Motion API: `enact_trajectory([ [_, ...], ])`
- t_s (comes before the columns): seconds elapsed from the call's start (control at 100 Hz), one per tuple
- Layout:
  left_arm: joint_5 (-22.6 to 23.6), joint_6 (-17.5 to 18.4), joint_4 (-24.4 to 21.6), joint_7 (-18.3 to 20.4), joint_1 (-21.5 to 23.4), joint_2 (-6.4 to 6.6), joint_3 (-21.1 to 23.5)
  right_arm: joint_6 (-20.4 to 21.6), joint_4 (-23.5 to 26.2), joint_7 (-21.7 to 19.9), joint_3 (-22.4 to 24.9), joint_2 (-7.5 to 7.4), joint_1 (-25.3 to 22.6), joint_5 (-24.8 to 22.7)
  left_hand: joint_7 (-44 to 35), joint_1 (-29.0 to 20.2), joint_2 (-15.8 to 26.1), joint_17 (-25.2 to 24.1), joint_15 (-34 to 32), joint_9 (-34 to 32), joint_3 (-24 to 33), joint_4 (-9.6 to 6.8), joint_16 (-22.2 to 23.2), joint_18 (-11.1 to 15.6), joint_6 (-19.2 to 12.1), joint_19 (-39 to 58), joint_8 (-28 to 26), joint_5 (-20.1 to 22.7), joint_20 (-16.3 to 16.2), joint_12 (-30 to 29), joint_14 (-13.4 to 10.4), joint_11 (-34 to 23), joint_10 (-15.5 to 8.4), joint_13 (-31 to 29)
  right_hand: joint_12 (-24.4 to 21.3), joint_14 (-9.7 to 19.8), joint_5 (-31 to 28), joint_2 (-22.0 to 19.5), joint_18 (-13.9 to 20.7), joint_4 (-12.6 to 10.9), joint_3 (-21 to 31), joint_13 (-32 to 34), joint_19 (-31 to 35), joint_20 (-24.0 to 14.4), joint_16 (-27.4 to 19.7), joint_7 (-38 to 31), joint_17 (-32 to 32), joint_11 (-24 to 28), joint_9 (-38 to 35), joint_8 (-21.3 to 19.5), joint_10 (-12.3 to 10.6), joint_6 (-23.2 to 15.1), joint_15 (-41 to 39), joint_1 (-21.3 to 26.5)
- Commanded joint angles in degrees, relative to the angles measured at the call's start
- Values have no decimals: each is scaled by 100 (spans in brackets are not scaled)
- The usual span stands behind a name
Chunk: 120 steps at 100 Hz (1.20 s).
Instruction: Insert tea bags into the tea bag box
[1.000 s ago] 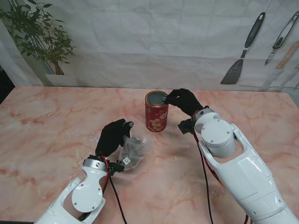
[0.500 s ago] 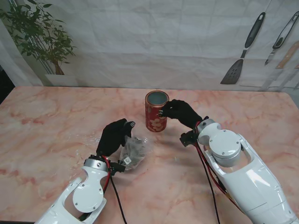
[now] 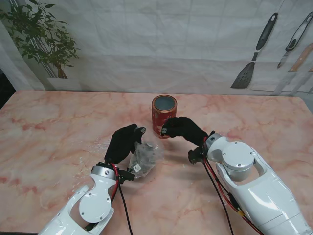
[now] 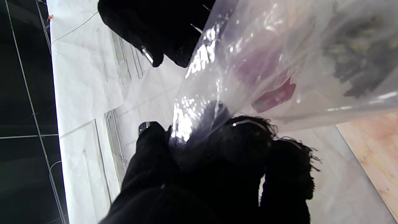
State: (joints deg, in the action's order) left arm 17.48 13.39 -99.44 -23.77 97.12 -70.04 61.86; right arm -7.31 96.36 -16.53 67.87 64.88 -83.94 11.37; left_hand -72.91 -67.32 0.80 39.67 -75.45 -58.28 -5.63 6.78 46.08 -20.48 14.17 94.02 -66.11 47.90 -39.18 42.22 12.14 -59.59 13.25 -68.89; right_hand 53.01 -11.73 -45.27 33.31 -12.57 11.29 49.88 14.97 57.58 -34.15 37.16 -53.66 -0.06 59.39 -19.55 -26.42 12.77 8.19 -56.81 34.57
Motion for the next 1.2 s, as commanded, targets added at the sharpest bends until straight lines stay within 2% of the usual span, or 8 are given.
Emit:
enact_trajectory([
  [0.0, -33, 28, -13, 52, -56, -34, -53, 8, -92, -133, -48, -21, -24, 12, -266, -448, 413, 33, -90, -70, 266, -250, 42, 90, -85, 321, -66, 167, -157, 30, 93, -50, -250, 39, 85, -35, 137, -79, 44, 188, -127, -98, 5, -59, 52, -99, -58, 127, 133, 81, 8, -118, -172, 174],
  [0.19, -59, 130, 62, 14, -159, -60, -194, 53, -275, -304, -144, -17, 10, 275, -262, -437, 428, 0, -56, -48, 264, -250, 35, 125, -107, 302, -75, 147, -160, 29, 63, -37, -272, 61, 105, -34, 101, -148, 57, 180, -256, -120, -20, -72, 64, -186, -83, 147, 147, 335, 18, -110, -185, 352],
  [0.44, -88, 216, 106, -34, -279, -95, -389, 79, -407, -384, -220, -11, 47, 379, -221, -422, 457, -6, 138, 5, 264, -254, -60, 211, -123, 254, -72, 100, -107, 11, 12, 7, -281, 71, 112, -53, -53, -214, 45, 188, -319, -136, -40, -93, 67, -111, -93, 158, 144, 677, 37, -78, -193, 464],
  [0.62, -91, 282, 139, -65, -353, -117, -497, -85, -390, -437, -211, -20, 52, 384, -180, -406, 485, -26, 221, 39, 265, -258, -114, 261, -139, 253, -58, 65, -82, -3, -1, 38, -280, 86, 116, -115, -288, -297, 16, 189, -411, -93, -50, -116, 72, 8, -91, 177, 44, 1181, 71, 43, -218, 701],
  [0.79, -158, 325, 148, -108, -373, -146, -578, -405, -328, -447, -233, -48, 95, 147, -155, -405, 498, -38, 283, 74, 267, -262, -156, 294, -141, 255, -48, 34, -64, -12, -13, 63, -274, 99, 128, -160, -510, -222, -44, 176, -411, 35, -10, -143, 87, 43, -18, 230, -125, 1460, 91, 85, -286, 828],
  [0.81, -163, 334, 147, -112, -374, -148, -586, -448, -323, -455, -239, -54, 106, 112, -153, -402, 501, -40, 298, 80, 266, -262, -170, 311, -147, 256, -46, 34, -60, -14, -21, 66, -276, 93, 125, -172, -512, -200, -69, 174, -445, 58, 13, -140, 81, -127, -9, 234, -160, 1681, 95, 89, -298, 908],
  [0.91, -182, 369, 146, -130, -383, -159, -615, -603, -335, -569, -283, -95, 177, -47, -146, -400, 504, -45, 312, 89, 266, -264, -187, 335, -150, 260, -42, 19, -51, -17, -26, 71, -283, 97, 122, -206, -591, -95, -109, 184, -445, 124, 48, -135, 81, -121, 30, 247, -241, 1848, 108, 110, -322, 958],
  [1.19, -226, 458, 148, -134, -385, -170, -664, -724, -488, -852, -464, -164, 383, -208, -152, -400, 508, -44, 344, 82, 266, -265, -227, 367, -157, 271, -37, 21, -35, -27, -39, 72, -288, 86, 128, -227, -835, -46, -132, 165, -416, 160, 111, -99, 81, 16, 36, 270, -283, 1937, 106, 113, -352, 640],
])
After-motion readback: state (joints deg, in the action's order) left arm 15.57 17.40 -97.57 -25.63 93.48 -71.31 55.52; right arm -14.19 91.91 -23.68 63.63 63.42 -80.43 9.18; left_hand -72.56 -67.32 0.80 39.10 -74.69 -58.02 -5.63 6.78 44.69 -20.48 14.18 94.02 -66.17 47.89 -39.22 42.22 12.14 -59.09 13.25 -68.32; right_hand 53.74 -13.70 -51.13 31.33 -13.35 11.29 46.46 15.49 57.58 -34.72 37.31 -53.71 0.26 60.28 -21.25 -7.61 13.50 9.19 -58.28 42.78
